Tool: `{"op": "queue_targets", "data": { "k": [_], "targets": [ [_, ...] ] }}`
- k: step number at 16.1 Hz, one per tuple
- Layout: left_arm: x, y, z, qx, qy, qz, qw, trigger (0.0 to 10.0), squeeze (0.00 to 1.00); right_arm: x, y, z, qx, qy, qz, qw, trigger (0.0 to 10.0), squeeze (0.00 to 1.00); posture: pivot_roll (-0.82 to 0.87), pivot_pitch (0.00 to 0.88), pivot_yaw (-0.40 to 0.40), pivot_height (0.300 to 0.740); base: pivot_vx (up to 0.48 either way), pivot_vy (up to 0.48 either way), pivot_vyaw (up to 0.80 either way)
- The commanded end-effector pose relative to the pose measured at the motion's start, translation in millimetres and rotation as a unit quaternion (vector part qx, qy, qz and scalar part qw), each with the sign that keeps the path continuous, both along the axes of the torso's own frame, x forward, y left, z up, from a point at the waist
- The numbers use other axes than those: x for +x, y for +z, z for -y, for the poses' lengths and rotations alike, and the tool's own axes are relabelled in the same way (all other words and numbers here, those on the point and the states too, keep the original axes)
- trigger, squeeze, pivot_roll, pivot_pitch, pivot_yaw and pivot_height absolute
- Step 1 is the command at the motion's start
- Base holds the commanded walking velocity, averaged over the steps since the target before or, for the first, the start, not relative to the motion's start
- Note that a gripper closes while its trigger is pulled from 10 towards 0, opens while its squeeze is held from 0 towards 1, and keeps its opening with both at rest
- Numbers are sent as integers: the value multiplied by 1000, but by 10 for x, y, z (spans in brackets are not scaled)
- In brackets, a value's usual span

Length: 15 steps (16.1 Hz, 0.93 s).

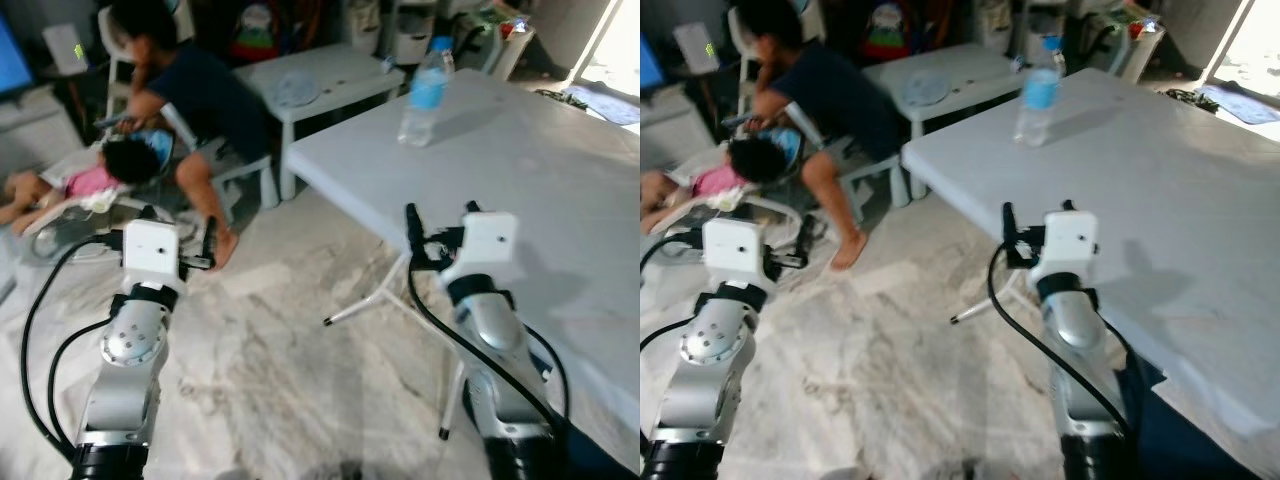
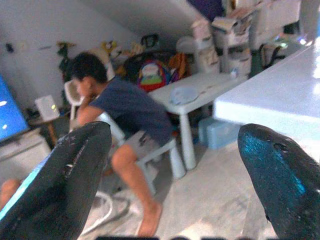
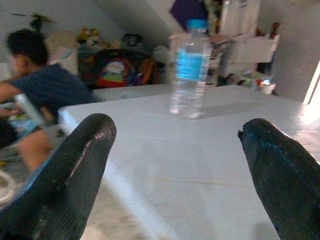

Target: Restocking fridge

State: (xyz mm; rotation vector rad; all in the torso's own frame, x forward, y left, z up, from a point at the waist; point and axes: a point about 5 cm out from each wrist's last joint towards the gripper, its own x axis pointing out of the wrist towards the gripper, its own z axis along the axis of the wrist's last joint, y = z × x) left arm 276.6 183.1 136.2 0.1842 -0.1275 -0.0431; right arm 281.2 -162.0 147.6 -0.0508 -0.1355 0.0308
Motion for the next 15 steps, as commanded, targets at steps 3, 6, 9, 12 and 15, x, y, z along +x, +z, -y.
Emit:
{"op": "queue_targets", "data": {
  "k": [3, 6, 9, 12, 15],
  "targets": [
    [-48, -36, 39, 2, -11, -9, 1000, 10000, 0, -67, -45, 122, 0, -31, -9, 999, 10000, 0, 53, 27, 10, 740, 415, 160, 0],
    [-14, -17, 92, -6, -26, -8, 1000, 10000, 0, -86, 0, 59, -6, -27, 1, 1000, 10000, 0, 36, 27, 22, 740, 415, 241, -267],
    [31, -14, 180, -8, -46, -4, 999, 10000, 0, -116, 6, 39, -7, -25, 2, 1000, 10000, 0, 8, 32, 20, 740, 403, 179, -623],
    [53, 32, 277, -24, -59, 2, 998, 10000, 0, -53, 66, 21, -11, -22, 11, 1000, 10000, 0, 3, 47, 26, 740, 398, 269, 0],
    [64, 23, 285, -32, -63, -3, 998, 10000, 0, -48, 70, 14, -10, -24, 11, 1000, 10000, 0, 5, 49, 26, 740, 398, 270, 0]
  ]
}}
